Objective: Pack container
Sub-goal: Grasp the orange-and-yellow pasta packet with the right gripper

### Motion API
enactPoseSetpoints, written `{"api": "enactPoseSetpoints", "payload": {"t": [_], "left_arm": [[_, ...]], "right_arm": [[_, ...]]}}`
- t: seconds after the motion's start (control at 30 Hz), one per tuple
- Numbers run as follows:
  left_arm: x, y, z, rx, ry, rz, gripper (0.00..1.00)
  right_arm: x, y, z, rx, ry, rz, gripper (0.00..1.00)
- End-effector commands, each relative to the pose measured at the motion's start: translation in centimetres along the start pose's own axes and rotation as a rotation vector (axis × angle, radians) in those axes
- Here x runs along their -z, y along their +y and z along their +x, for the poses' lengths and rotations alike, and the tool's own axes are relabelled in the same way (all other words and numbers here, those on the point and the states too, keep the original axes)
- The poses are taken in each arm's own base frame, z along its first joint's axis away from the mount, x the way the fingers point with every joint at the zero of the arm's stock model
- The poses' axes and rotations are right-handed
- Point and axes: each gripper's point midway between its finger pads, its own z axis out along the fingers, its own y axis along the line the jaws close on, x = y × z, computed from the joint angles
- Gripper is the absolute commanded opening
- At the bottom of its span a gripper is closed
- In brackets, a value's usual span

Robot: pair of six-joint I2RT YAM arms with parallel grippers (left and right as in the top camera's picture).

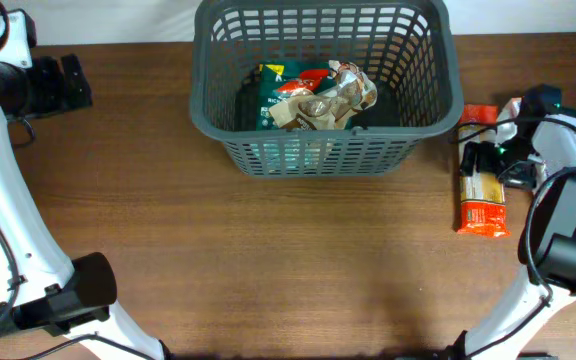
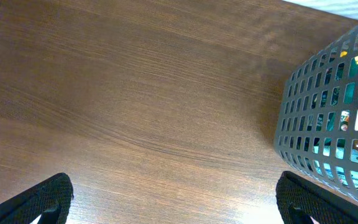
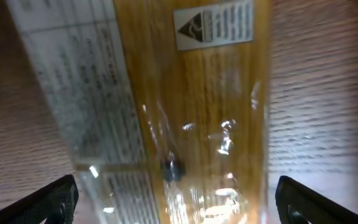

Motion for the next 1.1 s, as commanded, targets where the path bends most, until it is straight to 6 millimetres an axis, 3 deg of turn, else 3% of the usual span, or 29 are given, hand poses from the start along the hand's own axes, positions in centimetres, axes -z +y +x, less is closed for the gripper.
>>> {"api": "enactPoseSetpoints", "payload": {"t": [0.0, 0.07, 0.17, 0.23, 0.43, 0.6, 0.73, 0.83, 0.93, 0.97, 1.03, 1.07], "left_arm": [[0.6, 0.1, 0.0, 0.015, -0.013, -0.002, 0.99], [0.6, 0.1, 0.0, 0.015, -0.013, -0.002, 0.99], [0.6, 0.1, 0.0, 0.015, -0.013, -0.002, 0.99], [0.6, 0.1, 0.0, 0.015, -0.013, -0.002, 0.99], [0.6, 0.1, 0.0, 0.015, -0.013, -0.002, 0.99], [0.6, 0.1, 0.0, 0.015, -0.013, -0.002, 0.99], [0.6, 0.1, 0.0, 0.015, -0.013, -0.002, 0.99], [0.6, 0.1, 0.0, 0.015, -0.013, -0.002, 0.99], [0.6, 0.1, 0.0, 0.015, -0.013, -0.002, 0.99], [0.6, 0.1, 0.0, 0.015, -0.013, -0.002, 0.99], [0.6, 0.1, 0.0, 0.015, -0.013, -0.002, 0.99], [0.6, 0.1, 0.0, 0.015, -0.013, -0.002, 0.99]], "right_arm": [[-1.2, 0.0, 0.3, -0.032, 0.028, -0.010, 0.99], [-1.5, 0.0, 0.5, -0.043, 0.039, -0.011, 0.93], [-1.6, 0.0, 0.6, -0.062, 0.046, -0.009, 0.68], [-1.6, -0.6, 0.8, -0.113, 0.054, 0.024, 0.44], [-1.4, -0.8, 1.6, -0.172, 0.085, 0.039, 0.21], [0.6, -0.4, 1.0, -0.173, 0.060, 0.023, 0.13], [5.4, 0.4, -1.0, -0.165, -0.049, -0.007, 0.12], [10.5, 1.0, -2.7, -0.152, -0.167, -0.025, 0.12], [16.9, 1.5, -4.0, -0.136, -0.307, -0.028, 0.12], [20.0, 1.8, -4.3, -0.127, -0.377, -0.027, 0.12], [23.7, 2.1, -4.3, -0.117, -0.458, -0.026, 0.11], [27.3, 2.6, -4.0, -0.105, -0.540, -0.030, 0.08]]}}
